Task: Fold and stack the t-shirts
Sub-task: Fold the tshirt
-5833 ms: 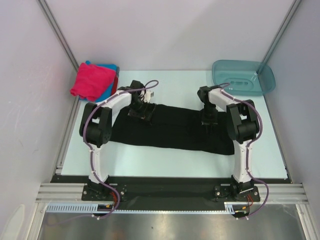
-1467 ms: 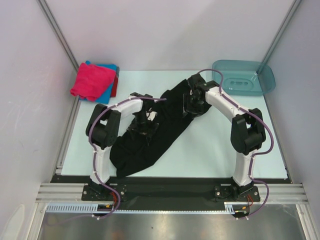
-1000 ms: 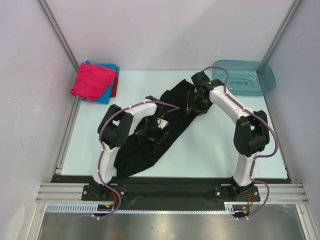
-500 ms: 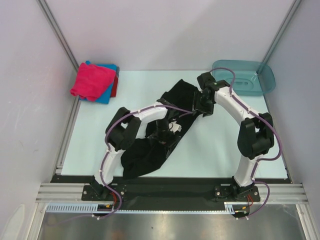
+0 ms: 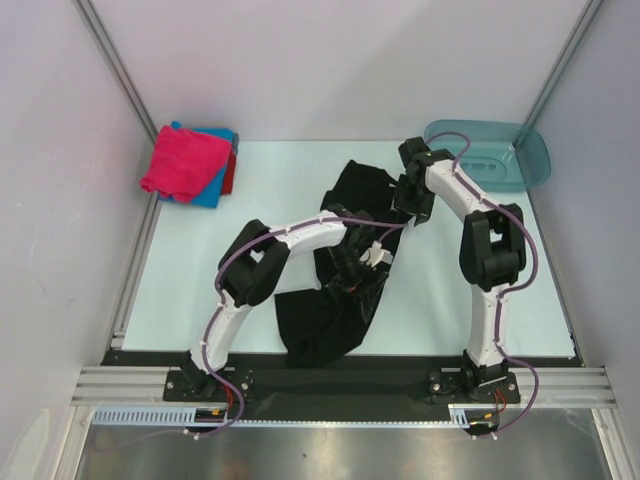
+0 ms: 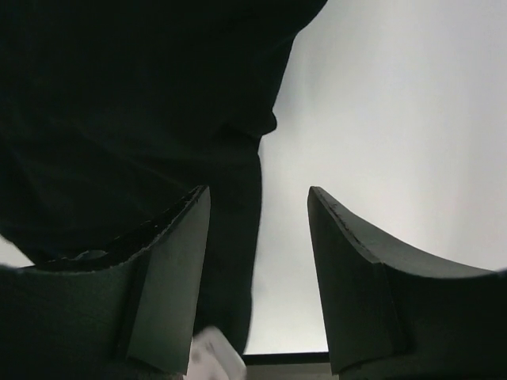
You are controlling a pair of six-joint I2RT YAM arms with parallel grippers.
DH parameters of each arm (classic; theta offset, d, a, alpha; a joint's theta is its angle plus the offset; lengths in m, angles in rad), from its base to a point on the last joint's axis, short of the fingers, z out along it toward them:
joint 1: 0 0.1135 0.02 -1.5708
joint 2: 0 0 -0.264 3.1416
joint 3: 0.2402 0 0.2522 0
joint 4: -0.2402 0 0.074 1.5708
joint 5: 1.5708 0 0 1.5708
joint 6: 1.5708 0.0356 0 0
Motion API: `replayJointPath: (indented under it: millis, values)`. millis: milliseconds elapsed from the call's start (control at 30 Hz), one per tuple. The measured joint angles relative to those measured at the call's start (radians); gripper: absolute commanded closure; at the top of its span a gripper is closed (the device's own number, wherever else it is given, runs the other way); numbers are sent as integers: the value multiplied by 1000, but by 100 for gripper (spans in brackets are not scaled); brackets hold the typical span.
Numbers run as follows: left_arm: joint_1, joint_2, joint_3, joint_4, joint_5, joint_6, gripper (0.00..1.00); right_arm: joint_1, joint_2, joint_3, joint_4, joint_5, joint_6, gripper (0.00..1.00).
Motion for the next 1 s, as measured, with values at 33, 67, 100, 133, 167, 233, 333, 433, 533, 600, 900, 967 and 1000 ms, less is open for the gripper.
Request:
replayJointPath:
  millis: [33,67,100,133,167,233,333,433,533,600,900,967,1000]
  values:
    - [-4,1,4,20,27,-4,0,0,21,6,2,0,1,42]
    - [-8,2,11,40,53,-6,0,0,42,14,1,0,1,42]
    - [-11,2,20,56,73,-6,0,0,63,24,-1,0,1,42]
    - [-14,2,33,66,92,-4,0,0,93,42,-2,0,2,42]
    - [-15,2,47,73,105,-2,0,0,105,48,1,-1,2,42]
    - [-14,1,76,78,113,7,0,0,140,71,3,-4,2,42]
    - [0,-21,89,85,82,12,0,0,203,131,2,-14,1,41]
    - [59,-85,89,85,-3,3,0,2,272,197,-5,-38,0,40]
    - [177,-186,61,105,-100,-30,0,1,351,328,-58,-96,-9,40]
    - [294,-269,35,128,-157,-64,0,3,416,447,-87,-135,-14,40]
    - [496,-378,34,181,-274,-146,0,10,622,759,32,-506,9,32]
    - [478,-360,34,174,-274,-146,0,10,641,761,111,-604,28,32]
    - [471,-351,34,171,-273,-146,0,11,645,758,138,-632,34,32]
